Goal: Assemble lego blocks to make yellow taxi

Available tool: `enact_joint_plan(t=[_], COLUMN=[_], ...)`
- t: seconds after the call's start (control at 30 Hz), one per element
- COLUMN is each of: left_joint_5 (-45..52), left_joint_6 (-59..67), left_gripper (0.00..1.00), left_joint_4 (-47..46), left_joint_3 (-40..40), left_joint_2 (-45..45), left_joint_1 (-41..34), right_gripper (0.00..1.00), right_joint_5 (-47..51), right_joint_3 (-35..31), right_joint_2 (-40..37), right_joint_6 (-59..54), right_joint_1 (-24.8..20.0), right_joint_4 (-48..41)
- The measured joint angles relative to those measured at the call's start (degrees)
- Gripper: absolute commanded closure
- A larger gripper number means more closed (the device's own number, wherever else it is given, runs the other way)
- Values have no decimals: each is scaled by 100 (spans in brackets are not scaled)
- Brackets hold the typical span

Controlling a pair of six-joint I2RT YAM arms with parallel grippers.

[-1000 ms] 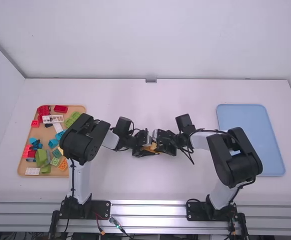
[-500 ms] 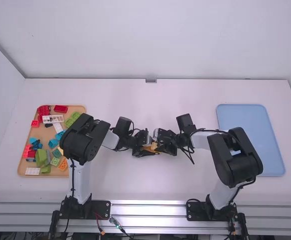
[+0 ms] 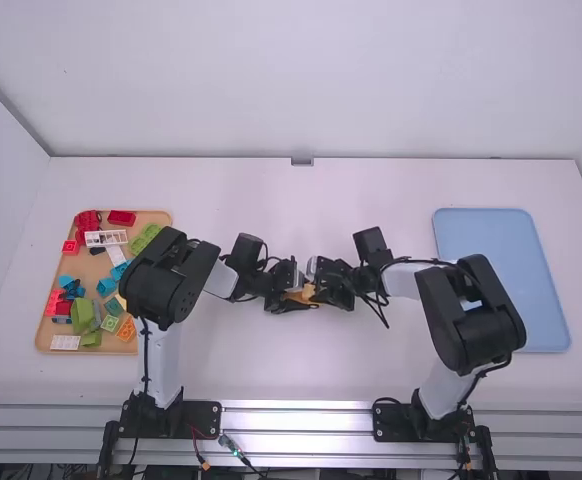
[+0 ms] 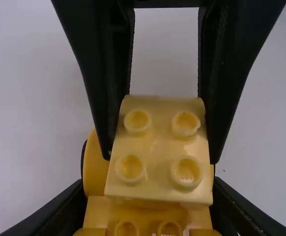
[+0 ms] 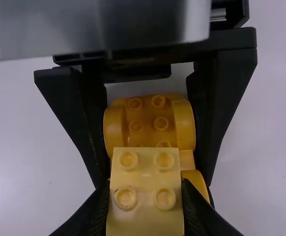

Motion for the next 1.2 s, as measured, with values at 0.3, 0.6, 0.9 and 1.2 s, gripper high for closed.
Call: enact_joint_plan(t=[0.3, 0.6, 0.9, 1.2], left_joint_5=[-7, -20, -70, -114], left_joint_6=[2, -2, -22, -35], left_gripper=[39, 39, 39, 39], left_joint_4=[-4, -4, 4, 9], left_joint_3=[0, 11, 22, 22], left_joint_2=[0, 0, -7, -13], left_joint_1=[0, 0, 9, 37], right_gripper=[77, 57, 57, 80], right_joint_5=[-4, 48, 195, 101], right_joint_3=[0, -2, -13, -39], right_joint_2=[0, 0, 0, 0], right_joint_6=[-2, -4, -24, -4], right_joint_1=[-11, -9, -9, -17], right_joint_4=[2, -24, -55, 87])
